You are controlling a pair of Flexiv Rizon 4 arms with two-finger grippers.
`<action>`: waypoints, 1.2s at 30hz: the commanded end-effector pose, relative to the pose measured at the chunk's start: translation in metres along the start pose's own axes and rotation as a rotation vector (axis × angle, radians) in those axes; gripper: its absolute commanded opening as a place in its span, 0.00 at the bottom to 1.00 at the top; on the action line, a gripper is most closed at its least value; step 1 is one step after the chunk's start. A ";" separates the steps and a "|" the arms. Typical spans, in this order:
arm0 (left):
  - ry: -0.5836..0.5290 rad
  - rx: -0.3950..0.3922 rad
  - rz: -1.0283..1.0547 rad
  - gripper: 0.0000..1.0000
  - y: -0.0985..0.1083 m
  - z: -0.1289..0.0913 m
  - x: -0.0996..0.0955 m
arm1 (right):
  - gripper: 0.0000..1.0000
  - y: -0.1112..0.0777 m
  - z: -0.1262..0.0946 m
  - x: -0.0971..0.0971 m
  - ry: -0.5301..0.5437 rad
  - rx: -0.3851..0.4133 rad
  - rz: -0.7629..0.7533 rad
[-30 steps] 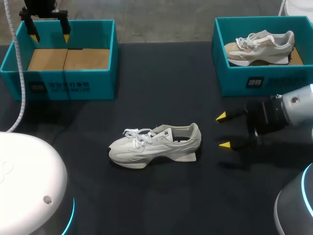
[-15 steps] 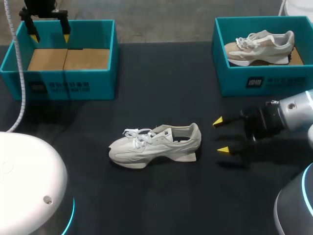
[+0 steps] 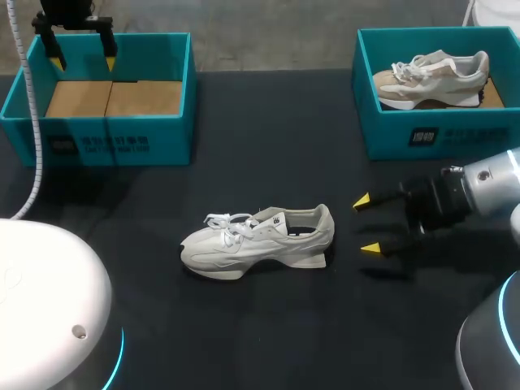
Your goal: Take the shoe out of the shoebox, open the shoe tongue, remove and reinsert the insole, then place the shoe into the shoebox
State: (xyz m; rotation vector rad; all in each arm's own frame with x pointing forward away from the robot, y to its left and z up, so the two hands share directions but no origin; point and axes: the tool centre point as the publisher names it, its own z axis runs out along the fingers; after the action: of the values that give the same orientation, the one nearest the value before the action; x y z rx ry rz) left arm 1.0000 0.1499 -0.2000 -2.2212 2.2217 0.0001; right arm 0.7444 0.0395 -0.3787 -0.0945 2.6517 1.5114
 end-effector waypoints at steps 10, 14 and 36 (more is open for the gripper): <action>0.000 0.000 0.000 1.00 0.000 0.000 0.000 | 1.00 0.008 0.025 -0.001 -0.038 0.011 0.058; 0.000 0.000 0.000 1.00 0.000 0.000 0.000 | 1.00 0.010 0.037 -0.003 -0.014 0.010 0.055; 0.000 0.000 0.000 1.00 0.000 0.000 0.000 | 1.00 0.018 0.074 -0.006 0.029 -0.029 0.044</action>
State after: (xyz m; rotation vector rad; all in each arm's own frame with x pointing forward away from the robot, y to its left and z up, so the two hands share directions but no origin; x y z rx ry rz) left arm 1.0000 0.1499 -0.2000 -2.2212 2.2217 0.0001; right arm 0.7524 0.1071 -0.3971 -0.0662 2.6762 1.5767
